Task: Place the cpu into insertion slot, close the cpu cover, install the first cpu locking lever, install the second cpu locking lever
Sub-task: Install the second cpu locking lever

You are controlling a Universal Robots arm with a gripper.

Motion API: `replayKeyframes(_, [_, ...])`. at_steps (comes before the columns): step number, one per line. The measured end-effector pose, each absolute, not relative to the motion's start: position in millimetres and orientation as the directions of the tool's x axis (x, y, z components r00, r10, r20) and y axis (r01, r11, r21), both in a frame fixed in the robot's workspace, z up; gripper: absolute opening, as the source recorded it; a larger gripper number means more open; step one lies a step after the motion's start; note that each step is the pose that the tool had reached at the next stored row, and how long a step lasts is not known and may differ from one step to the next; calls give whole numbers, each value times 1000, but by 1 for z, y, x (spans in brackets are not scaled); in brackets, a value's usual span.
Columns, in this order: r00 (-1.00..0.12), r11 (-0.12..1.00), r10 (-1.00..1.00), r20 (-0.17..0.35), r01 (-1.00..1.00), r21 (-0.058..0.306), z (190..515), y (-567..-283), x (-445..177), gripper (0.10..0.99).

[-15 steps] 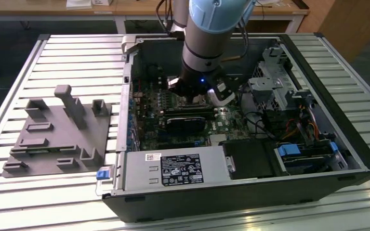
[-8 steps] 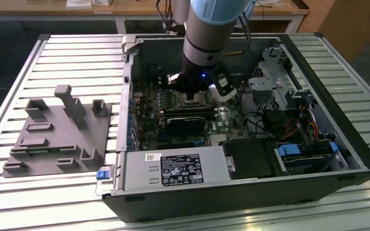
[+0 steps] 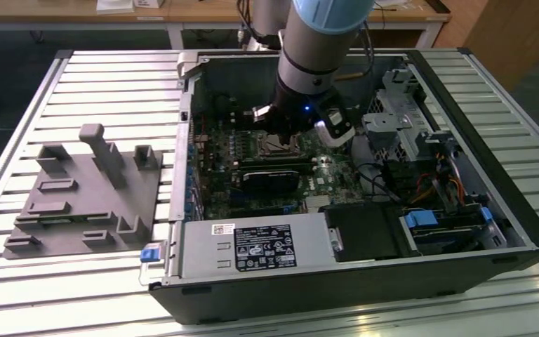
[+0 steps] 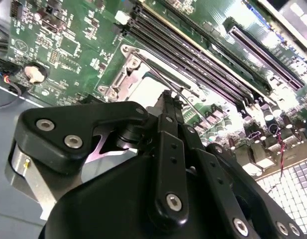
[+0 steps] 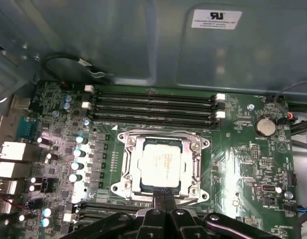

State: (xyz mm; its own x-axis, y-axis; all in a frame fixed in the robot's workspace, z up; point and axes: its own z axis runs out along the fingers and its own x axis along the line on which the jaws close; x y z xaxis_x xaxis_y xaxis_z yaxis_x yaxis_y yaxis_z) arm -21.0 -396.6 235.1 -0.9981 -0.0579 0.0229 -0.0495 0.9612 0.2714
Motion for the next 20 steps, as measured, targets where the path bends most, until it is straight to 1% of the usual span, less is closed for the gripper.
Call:
replayKeyframes(8, [-998,962,-50,24,-41,271,230,-409,-21,106])
replayKeyframes(15, [-999,962,-49,24,-41,271,225,-410,-44,106])
replayKeyframes(20, [-999,961,-38,24,-30,274,219,-411,-46,106])
